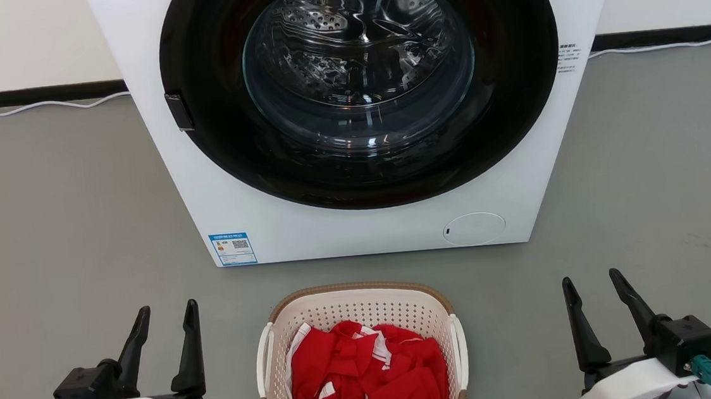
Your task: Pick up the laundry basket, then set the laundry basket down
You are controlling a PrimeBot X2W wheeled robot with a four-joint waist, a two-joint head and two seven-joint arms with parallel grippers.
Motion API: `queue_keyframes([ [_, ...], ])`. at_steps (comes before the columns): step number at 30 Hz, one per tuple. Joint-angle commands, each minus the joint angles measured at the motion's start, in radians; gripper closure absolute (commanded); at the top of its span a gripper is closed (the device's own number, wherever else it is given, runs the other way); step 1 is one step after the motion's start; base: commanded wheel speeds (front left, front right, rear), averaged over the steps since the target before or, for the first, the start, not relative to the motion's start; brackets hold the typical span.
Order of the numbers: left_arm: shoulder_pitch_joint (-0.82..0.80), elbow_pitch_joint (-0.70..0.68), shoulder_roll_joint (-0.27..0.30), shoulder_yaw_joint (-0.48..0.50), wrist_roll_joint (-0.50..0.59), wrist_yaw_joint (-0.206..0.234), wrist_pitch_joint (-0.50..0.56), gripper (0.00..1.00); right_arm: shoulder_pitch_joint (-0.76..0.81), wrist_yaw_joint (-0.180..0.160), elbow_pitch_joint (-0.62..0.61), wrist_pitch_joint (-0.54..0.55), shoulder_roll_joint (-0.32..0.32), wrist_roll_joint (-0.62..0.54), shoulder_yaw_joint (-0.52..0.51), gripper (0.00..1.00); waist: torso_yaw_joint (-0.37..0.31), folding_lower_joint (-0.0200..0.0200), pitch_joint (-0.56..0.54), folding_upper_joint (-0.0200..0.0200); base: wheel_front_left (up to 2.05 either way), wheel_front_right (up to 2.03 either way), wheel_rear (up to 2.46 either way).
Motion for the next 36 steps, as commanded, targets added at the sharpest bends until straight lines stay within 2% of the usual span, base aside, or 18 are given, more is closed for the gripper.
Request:
queue_keyframes([
  [1,-0.049,-0.027,0.016,0.027,0.007,-0.006,-0.01,0.0,-0.022,0.007,-0.021,-0.014,-0.012,-0.009,0.024,0.0,0.0,0.0,0.0,-0.0001,0.0,0.0,0.0],
  [21,-0.049,-0.017,0.019,0.033,0.001,-0.006,-0.01,0.0,-0.023,0.007,-0.024,-0.014,-0.012,-0.01,0.028,0.0,-0.002,0.0,0.011,-0.0001,0.0,0.0,0.0],
  [30,-0.063,-0.019,0.028,0.032,-0.014,-0.006,-0.01,0.0,-0.059,0.007,-0.01,-0.014,-0.012,0.005,0.039,0.0,-0.01,0.0,0.061,-0.0001,0.0,0.0,0.0],
  [36,-0.103,0.006,0.042,0.039,-0.035,-0.006,-0.01,0.0,-0.118,0.007,0.009,-0.014,-0.012,0.023,0.046,0.0,-0.019,0.0,0.14,-0.0001,0.0,0.0,0.0],
])
